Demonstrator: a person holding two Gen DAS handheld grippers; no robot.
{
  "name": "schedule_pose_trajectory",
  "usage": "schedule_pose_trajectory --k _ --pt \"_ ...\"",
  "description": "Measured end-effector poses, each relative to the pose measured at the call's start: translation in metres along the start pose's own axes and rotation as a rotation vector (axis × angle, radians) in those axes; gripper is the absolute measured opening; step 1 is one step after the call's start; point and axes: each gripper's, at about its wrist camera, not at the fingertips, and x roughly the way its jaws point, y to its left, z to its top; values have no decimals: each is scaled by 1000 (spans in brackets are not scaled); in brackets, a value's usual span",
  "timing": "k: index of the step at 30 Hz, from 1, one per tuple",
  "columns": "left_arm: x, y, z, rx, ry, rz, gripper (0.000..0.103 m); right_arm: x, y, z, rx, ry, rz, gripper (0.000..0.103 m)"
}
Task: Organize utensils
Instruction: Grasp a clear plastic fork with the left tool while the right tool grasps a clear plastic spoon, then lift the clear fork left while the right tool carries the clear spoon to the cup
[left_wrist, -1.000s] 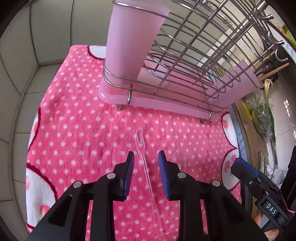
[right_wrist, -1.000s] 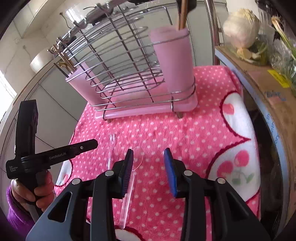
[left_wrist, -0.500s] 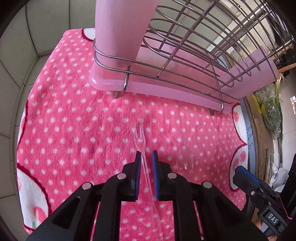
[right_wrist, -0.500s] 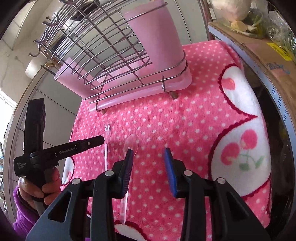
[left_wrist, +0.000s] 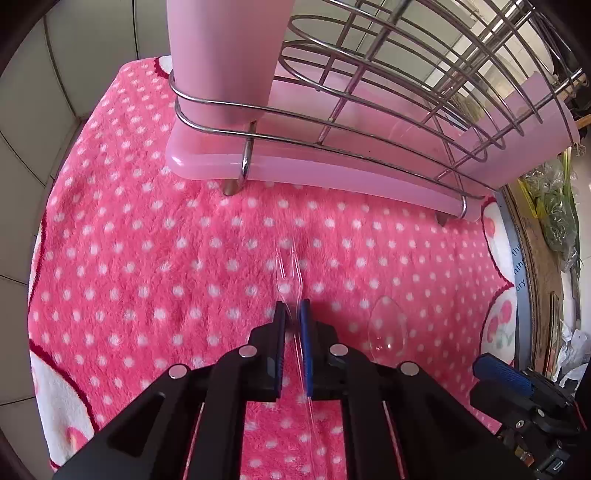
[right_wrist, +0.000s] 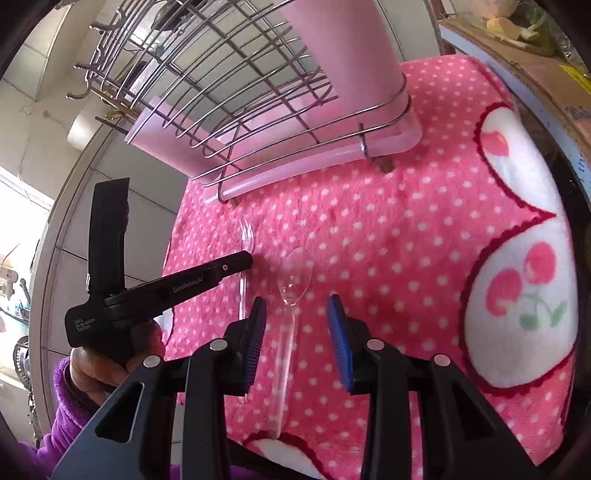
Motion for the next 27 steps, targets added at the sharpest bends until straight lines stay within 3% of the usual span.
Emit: schedule_pose_trajectory --k 9,14,18,26,27 --pt "-36 19 -6 -13 -82 -67 6 38 12 9 37 78 23 35" --pt "-55 26 -8 -18 -118 -112 6 59 13 14 61 98 -58 35" --pt "-68 41 -16 -16 -137 -140 6 72 6 18 101 118 -57 35" --pt "-77 52 -22 -33 -158 -174 6 80 21 26 56 70 -63 35" --pt "-78 54 -23 -34 -159 -173 6 81 23 25 47 62 -62 28"
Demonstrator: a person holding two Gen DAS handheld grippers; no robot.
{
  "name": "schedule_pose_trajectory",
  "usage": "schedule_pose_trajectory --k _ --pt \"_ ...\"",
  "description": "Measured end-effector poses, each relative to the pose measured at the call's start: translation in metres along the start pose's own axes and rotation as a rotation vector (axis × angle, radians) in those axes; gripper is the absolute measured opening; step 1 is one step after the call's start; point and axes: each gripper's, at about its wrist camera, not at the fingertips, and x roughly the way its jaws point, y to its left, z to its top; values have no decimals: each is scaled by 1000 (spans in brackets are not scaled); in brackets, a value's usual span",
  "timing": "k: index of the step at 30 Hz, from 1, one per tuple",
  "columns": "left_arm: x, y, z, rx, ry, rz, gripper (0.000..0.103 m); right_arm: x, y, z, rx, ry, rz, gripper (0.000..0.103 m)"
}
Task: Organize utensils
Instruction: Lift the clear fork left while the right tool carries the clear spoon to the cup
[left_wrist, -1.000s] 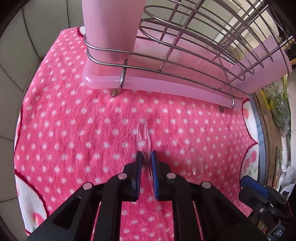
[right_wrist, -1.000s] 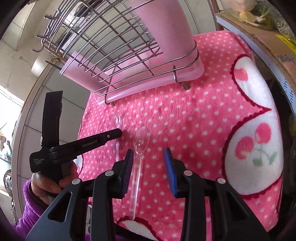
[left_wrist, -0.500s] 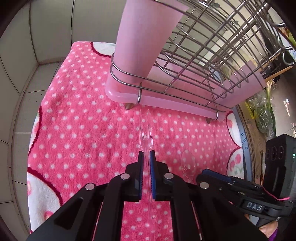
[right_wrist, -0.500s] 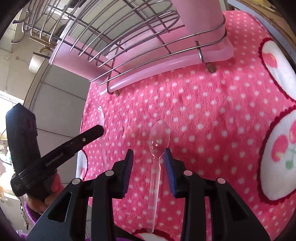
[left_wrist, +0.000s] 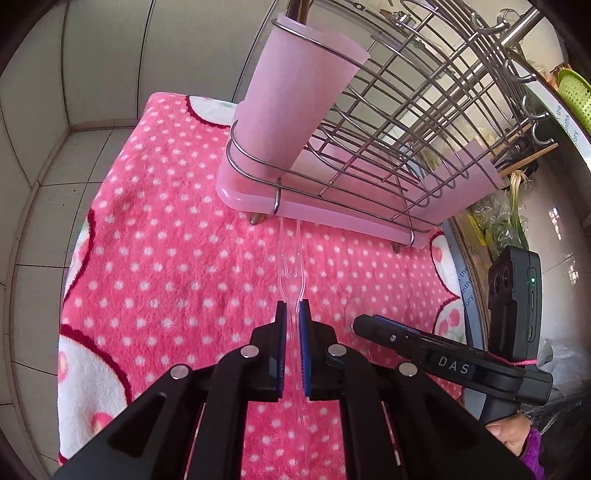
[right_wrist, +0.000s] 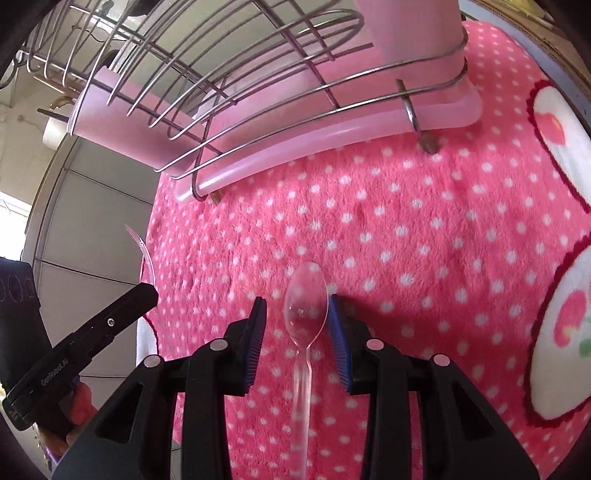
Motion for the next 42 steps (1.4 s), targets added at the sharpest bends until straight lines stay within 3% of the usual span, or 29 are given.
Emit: schedule_pose_trajectory --k 1,12,19,34,36,37,42 --pt "-1 2 -1 -1 -1 1 6 1 2 0 -7 -2 0 19" --pt "-5 8 -2 -24 -32 -5 6 -7 14 -2 -66 -44 56 2" --pt "-18 8 -1 -24 -79 -21 6 -35 6 -12 -83 -124 83 2" --pt "-63 1 4 -13 -211 -39 6 -135 14 -21 -172 -404 111 2" --pt "-73 -1 6 -9 -241 -48 5 -153 17 -19 -193 -453 117 2" --pt "-78 -3 8 -6 -256 -52 0 -163 19 -18 -205 -483 116 2" --pt "-102 -13 18 24 -325 -57 0 -203 34 -12 -268 -629 107 2"
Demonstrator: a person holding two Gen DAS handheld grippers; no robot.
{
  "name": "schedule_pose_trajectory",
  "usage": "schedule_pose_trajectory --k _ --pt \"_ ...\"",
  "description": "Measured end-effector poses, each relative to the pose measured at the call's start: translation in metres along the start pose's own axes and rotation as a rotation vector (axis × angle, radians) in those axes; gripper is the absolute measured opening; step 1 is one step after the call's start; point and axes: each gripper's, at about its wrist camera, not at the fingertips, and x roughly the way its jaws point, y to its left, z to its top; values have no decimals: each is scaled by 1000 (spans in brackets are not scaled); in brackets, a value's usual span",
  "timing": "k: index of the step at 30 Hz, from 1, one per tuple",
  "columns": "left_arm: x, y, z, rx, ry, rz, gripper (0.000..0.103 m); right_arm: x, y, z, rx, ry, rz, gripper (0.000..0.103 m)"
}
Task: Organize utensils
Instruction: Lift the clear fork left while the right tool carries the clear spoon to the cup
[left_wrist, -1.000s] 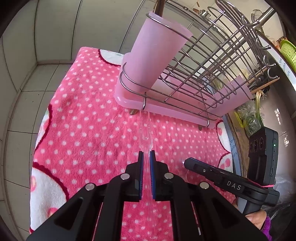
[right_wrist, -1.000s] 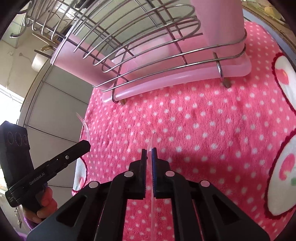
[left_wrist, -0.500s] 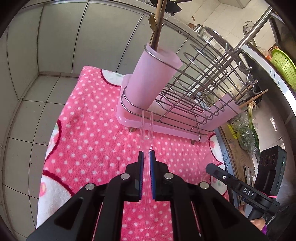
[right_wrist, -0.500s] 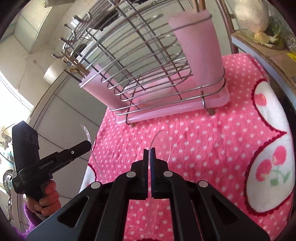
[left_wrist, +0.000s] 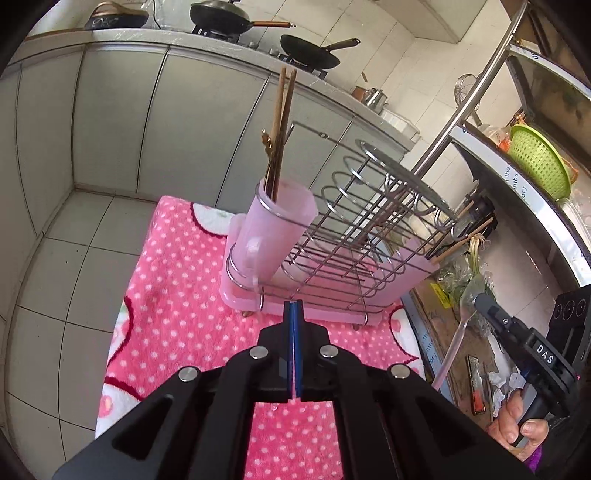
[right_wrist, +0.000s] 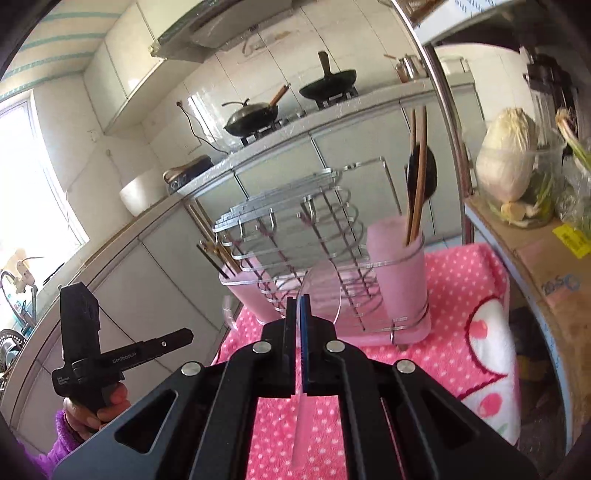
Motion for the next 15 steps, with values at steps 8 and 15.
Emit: schedule_pose_trajectory --k 8,15 --pt "-3 9 12 -25 7 5 0 -2 8 9 -35 -12 8 2" --pt "69 57 13 -175 200 111 12 21 -4 -5 9 50 21 2"
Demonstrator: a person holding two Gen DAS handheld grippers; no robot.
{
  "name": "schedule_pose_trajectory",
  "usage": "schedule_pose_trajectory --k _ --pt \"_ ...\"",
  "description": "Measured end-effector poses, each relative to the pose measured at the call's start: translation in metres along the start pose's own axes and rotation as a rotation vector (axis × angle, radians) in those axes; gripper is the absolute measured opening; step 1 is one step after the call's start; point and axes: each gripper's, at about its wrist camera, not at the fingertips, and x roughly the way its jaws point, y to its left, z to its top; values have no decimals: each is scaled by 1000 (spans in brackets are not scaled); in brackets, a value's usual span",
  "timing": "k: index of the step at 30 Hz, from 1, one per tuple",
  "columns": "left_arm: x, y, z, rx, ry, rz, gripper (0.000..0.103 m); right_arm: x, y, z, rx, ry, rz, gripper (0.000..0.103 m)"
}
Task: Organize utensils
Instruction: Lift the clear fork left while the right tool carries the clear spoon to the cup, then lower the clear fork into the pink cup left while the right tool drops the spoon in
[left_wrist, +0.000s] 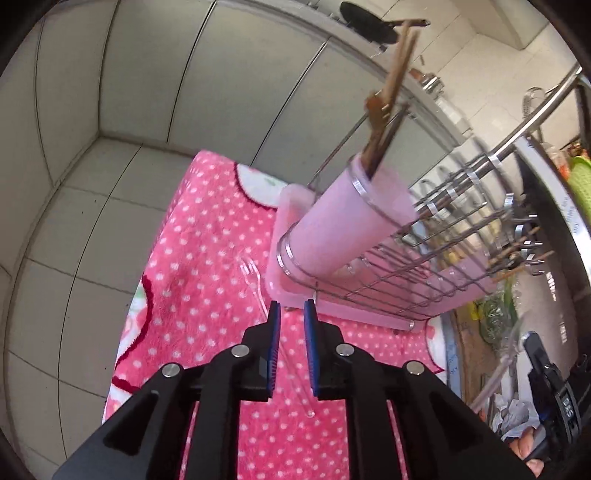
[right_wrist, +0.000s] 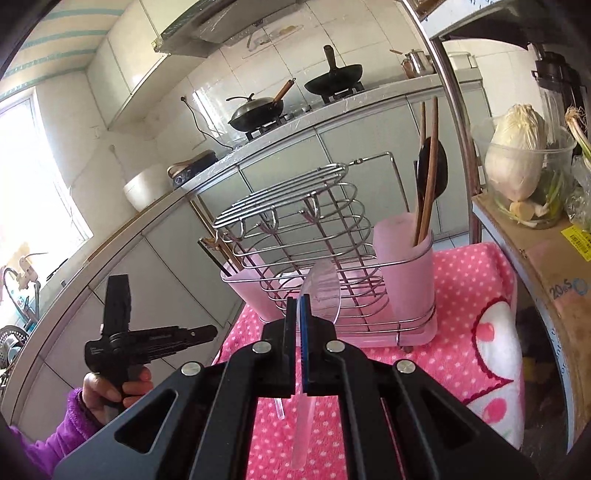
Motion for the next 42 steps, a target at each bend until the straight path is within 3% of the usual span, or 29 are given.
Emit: schedule_pose_trajectory --k 4,10,14,18,21,29,33,42 --pt "51 0 -5 -8 150 52 12 10 -9 -7 3 28 -9 2" --pt "88 -21 -9 86 170 205 12 17 -24 -14 30 44 6 2" --pt "107 -22 -10 84 192 274 12 18 -33 -17 53 47 16 2" --pt "102 -22 -15 83 181 252 4 15 -38 -19 62 45 18 2" --pt "83 -15 -28 89 185 229 4 12 -38 -20 61 37 18 2" --pt "63 4 -67 78 293 195 5 10 -31 -20 56 37 45 2" --pt "69 6 -60 74 334 197 8 9 -28 -21 46 35 47 2" --pt "98 -12 -21 148 328 284 14 15 -36 -24 59 52 42 2"
